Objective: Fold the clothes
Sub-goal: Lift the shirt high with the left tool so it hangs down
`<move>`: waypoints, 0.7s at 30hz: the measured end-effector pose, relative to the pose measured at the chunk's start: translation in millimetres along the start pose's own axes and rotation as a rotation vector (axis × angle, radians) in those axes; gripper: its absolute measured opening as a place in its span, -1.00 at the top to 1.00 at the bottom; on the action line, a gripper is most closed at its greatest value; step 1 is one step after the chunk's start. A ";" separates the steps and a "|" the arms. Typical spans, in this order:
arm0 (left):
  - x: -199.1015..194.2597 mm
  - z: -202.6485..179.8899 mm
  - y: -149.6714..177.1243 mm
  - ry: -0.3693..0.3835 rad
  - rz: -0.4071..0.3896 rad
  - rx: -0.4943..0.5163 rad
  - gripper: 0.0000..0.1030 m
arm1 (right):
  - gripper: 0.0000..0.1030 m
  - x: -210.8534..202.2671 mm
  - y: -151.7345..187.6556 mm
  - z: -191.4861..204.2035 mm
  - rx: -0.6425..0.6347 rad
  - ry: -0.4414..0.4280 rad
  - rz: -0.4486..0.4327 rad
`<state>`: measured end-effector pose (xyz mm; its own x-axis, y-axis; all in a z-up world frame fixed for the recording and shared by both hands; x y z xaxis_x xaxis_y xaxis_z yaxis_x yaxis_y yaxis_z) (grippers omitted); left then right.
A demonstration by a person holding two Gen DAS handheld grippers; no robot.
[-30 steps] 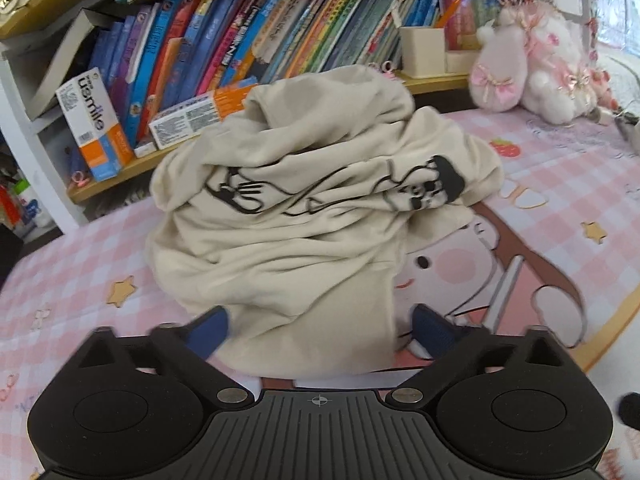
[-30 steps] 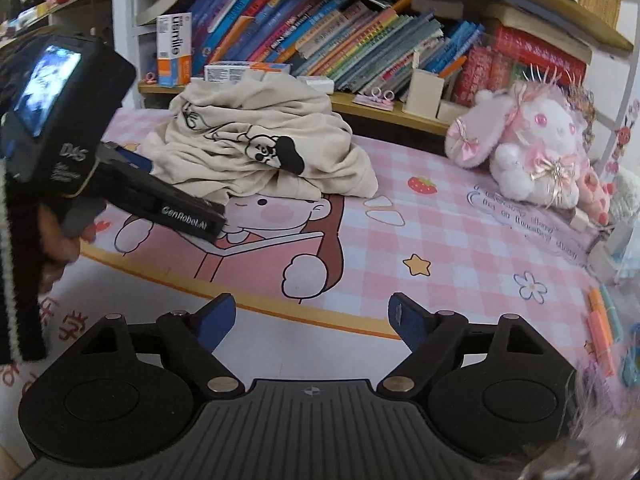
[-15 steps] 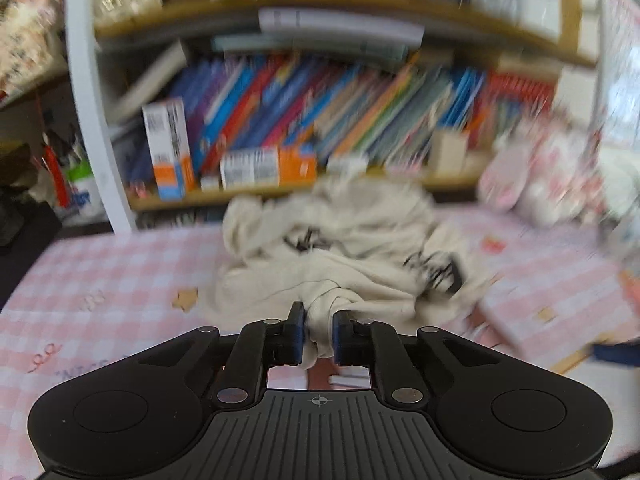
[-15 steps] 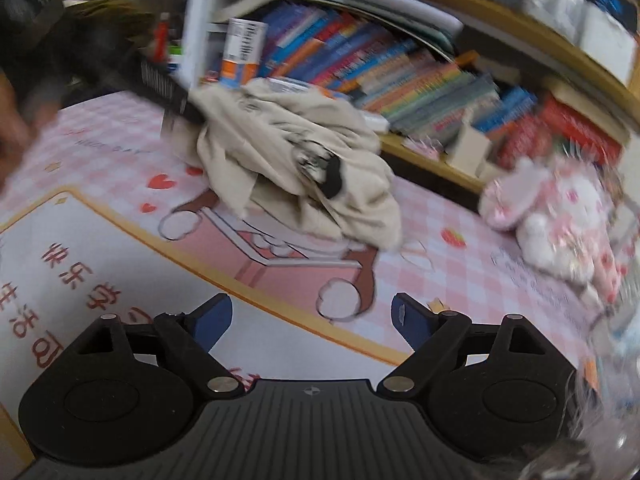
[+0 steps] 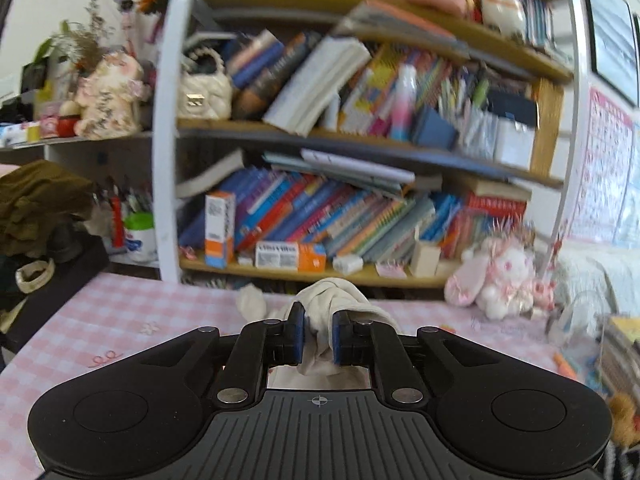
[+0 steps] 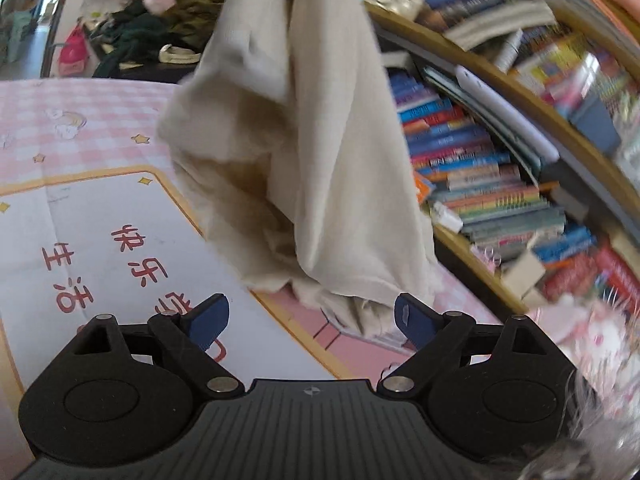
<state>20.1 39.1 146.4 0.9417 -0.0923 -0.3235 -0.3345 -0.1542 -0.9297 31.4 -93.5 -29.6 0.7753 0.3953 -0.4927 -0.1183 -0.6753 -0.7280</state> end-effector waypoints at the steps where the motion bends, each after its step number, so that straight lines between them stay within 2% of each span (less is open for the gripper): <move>1: -5.5 2.1 -5.2 0.007 -0.016 -0.021 0.77 | -0.74 1.6 -1.8 0.0 -0.004 -0.003 -0.003; 6: -27.7 11.7 -30.8 0.011 -0.086 -0.056 0.77 | -0.74 14.5 -17.6 1.0 -0.029 0.030 -0.025; 11: -46.3 29.1 -51.0 -0.006 -0.143 -0.072 0.77 | -0.74 15.4 -38.7 -4.7 0.013 0.047 -0.078; 15: -63.1 48.7 -65.3 -0.007 -0.191 -0.127 0.77 | -0.74 30.0 -42.7 -3.5 -0.012 0.068 -0.043; 18: -77.1 59.0 -78.5 -0.021 -0.237 -0.125 0.77 | -0.74 40.2 -34.8 -3.5 0.005 0.069 0.004; 21: -85.4 70.5 -88.2 -0.036 -0.265 -0.120 0.77 | -0.72 38.5 -27.8 5.2 0.040 0.038 0.006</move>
<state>-28.3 129.9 243.6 0.9967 0.0013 -0.0806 -0.0770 -0.2832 -0.9560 61.3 -56.3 -30.8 0.7973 0.3666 -0.4794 -0.1476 -0.6517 -0.7440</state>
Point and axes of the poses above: each gripper's, at about its wrist camera, not at the fingertips, and x roughly the way its jaws point, z to its left, y to its underside, the point moved 9 cm from there along x, roughly the way its jaws point, and after that the axes turned 2 degrees about -x, right-handed, at the moved point
